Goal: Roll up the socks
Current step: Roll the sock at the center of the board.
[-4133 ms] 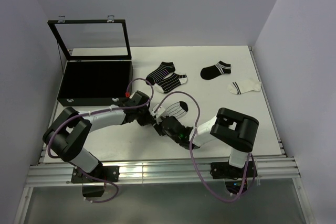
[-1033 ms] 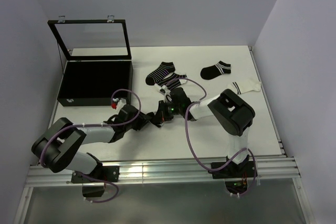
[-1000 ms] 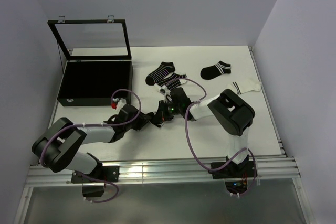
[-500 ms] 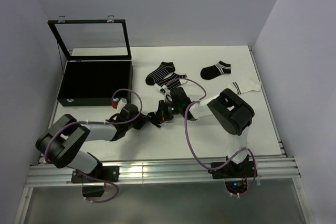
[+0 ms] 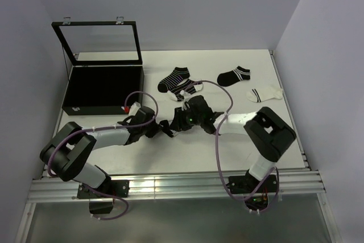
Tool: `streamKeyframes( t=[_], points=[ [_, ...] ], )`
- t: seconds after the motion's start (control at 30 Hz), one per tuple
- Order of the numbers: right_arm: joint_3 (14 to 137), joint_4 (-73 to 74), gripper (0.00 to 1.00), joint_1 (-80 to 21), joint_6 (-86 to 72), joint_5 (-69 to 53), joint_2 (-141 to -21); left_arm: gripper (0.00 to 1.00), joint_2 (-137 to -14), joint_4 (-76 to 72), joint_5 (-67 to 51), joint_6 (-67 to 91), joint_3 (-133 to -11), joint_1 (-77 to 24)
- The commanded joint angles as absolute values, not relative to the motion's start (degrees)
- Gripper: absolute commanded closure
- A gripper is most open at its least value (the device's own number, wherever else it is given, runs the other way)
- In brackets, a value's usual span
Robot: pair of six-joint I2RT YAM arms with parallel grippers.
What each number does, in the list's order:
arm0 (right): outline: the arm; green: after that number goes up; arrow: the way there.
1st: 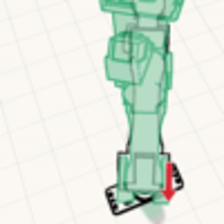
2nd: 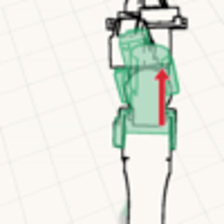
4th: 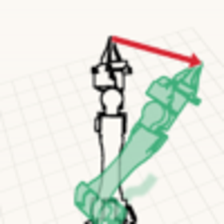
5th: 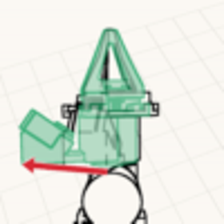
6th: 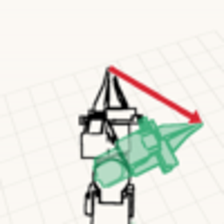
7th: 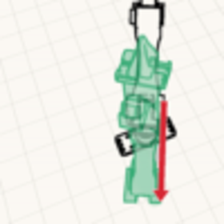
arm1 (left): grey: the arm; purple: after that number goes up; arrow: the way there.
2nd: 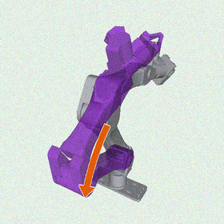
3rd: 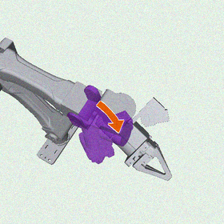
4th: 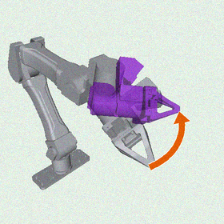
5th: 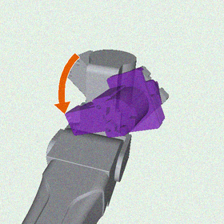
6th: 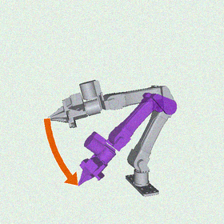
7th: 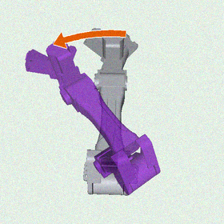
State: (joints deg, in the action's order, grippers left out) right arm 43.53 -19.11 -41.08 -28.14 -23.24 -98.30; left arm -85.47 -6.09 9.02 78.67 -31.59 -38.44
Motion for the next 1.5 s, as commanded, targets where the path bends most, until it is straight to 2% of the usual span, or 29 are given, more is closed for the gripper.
streamKeyframes(
  t=[0.0, 0.2, 0.3, 0.57, 0.93, 1.07, 1.23, 1.47],
  points=[
    [41.49, -18.81, 0.60, -43.06, -21.82, -13.47, -91.68, 1.00, -87.45, 3.86, 12.22, 74.98, -33.31, -38.50],
    [36.83, -24.51, 0.55, -50.18, -13.02, -1.68, -85.08, 1.00, -88.50, 6.77, 11.43, 73.30, -36.12, -38.50],
    [35.77, -27.41, 0.50, -52.73, -11.00, -0.09, -86.30, 1.00, -88.77, 7.56, 11.07, 73.04, -36.82, -38.50],
    [34.72, -34.54, 0.50, -56.78, -7.39, 5.45, -90.08, 1.00, -88.51, 8.44, 10.72, 72.69, -37.18, -38.50],
    [36.74, -35.16, 0.50, -59.15, -4.22, 8.43, -96.15, 1.00, -88.95, 8.70, 9.84, 72.16, -38.06, -38.50],
    [36.91, -35.68, 0.51, -60.12, -3.43, 10.54, -97.64, 1.00, -88.86, 8.79, 9.84, 72.16, -37.97, -38.50],
    [37.18, -35.86, 0.62, -60.56, -4.04, 12.22, -98.88, 1.00, -89.03, 8.79, 9.76, 72.16, -38.14, -38.50],
    [37.00, -35.77, 0.60, -60.56, -5.10, 12.92, -97.74, 1.00, -88.95, 8.70, 9.67, 72.16, -37.97, -38.50]
  ],
)
